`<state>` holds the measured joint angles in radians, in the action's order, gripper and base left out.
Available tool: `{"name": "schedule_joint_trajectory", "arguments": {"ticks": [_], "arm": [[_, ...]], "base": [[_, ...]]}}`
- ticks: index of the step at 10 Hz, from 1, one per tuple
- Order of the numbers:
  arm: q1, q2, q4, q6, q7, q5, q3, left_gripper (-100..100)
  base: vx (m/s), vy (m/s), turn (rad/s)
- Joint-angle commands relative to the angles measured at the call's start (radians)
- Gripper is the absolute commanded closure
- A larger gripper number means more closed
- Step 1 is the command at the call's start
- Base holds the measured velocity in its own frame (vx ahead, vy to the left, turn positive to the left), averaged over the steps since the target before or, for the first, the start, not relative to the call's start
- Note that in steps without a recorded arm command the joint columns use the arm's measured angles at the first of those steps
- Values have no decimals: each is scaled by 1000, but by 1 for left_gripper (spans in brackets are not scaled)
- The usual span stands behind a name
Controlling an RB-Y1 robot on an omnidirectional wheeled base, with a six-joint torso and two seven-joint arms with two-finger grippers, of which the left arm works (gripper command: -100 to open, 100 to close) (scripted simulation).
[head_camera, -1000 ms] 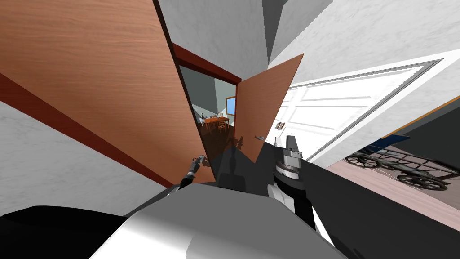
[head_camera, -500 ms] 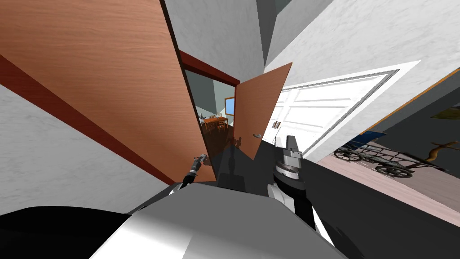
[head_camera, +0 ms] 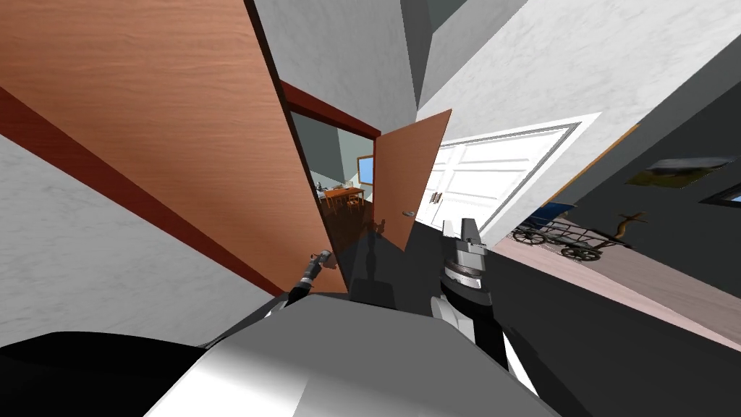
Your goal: Pull the door open
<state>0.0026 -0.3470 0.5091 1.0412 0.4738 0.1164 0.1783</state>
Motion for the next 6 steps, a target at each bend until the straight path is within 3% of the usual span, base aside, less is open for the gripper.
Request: {"name": "schedule_joint_trajectory", "arguments": {"ticks": [1,2,3,4,5,6], "arm": [[30,-9,20,16,22,12,-9,100],[45,-21,20,39,40,23,-17,100],[45,-21,20,39,40,23,-17,100],[59,-32,20,60,57,33,-24,100],[52,-26,14,49,46,28,-20,100],[69,-32,12,70,57,35,-21,100]], "base": [[-171,23,-79],[-203,40,-137],[-156,33,-55],[-132,38,-84],[-64,20,-24],[-127,26,-151]]}}
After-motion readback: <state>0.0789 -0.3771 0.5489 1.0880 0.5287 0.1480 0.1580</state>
